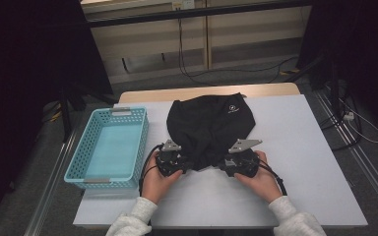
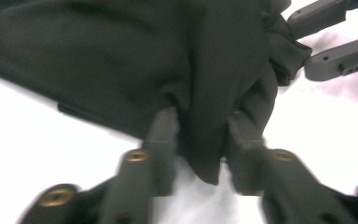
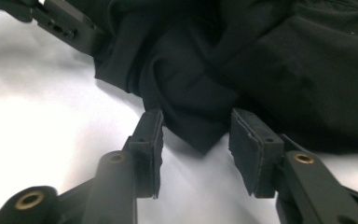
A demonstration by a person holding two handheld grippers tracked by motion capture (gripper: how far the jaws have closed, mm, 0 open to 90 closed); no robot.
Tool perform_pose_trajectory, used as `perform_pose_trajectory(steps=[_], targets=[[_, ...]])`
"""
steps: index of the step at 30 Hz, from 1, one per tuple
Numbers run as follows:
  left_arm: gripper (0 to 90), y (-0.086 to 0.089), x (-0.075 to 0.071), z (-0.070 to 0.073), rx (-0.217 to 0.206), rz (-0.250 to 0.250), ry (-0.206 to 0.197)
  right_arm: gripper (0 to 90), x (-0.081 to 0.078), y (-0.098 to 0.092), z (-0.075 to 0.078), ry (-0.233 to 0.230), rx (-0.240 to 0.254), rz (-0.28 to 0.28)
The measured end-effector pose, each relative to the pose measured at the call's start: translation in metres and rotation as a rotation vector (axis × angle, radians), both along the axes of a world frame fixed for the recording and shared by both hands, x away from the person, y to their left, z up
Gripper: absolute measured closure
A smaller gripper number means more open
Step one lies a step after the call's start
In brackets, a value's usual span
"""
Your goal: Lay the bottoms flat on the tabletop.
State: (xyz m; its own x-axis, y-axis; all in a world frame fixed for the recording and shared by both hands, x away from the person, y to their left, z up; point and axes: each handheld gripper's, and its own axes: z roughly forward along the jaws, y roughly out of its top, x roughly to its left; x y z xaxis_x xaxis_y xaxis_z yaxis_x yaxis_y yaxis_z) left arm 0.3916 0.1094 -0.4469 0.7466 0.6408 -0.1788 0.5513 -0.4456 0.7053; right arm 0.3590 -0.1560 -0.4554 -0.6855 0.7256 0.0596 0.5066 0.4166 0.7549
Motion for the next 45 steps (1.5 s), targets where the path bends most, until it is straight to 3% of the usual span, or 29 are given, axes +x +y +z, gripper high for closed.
perform_pose_trajectory(steps=[4, 5, 7, 9, 13, 20, 29, 34, 39, 45], targets=[[81.9, 0.003, 0.002, 0.005, -0.018, 0.019, -0.004, 52.8, 0.003, 0.012, -0.004, -0.001, -0.043, 0.004], [84.5, 0.005, 0.003, 0.008, -0.033, 0.035, -0.002, 57.9, 0.004, 0.014, -0.005, -0.013, -0.057, 0.003], [85.5, 0.010, 0.003, 0.016, -0.052, 0.052, -0.012, 80.1, 0.004, 0.012, -0.003, -0.022, -0.071, -0.017], [87.2, 0.016, 0.003, 0.026, -0.081, 0.072, -0.023, 86.6, 0.003, 0.006, 0.001, -0.021, -0.043, -0.018], [87.3, 0.026, 0.004, 0.040, -0.109, 0.100, -0.047, 87.9, -0.003, -0.013, 0.012, -0.029, 0.022, -0.044], [87.5, 0.032, 0.008, 0.041, -0.126, 0.139, -0.045, 89.8, -0.021, -0.051, 0.029, -0.052, 0.078, -0.089], [87.3, 0.036, 0.009, 0.044, -0.129, 0.149, -0.050, 89.9, -0.032, -0.076, 0.038, -0.082, 0.100, -0.134], [87.1, 0.034, 0.009, 0.042, -0.130, 0.148, -0.042, 89.8, -0.031, -0.070, 0.037, -0.084, 0.101, -0.113], [86.5, 0.033, 0.009, 0.040, -0.123, 0.149, -0.035, 89.9, -0.030, -0.052, 0.036, -0.088, 0.090, -0.065], [86.6, 0.035, 0.009, 0.039, -0.120, 0.159, -0.036, 89.9, -0.028, -0.029, 0.028, -0.072, 0.044, -0.002]])
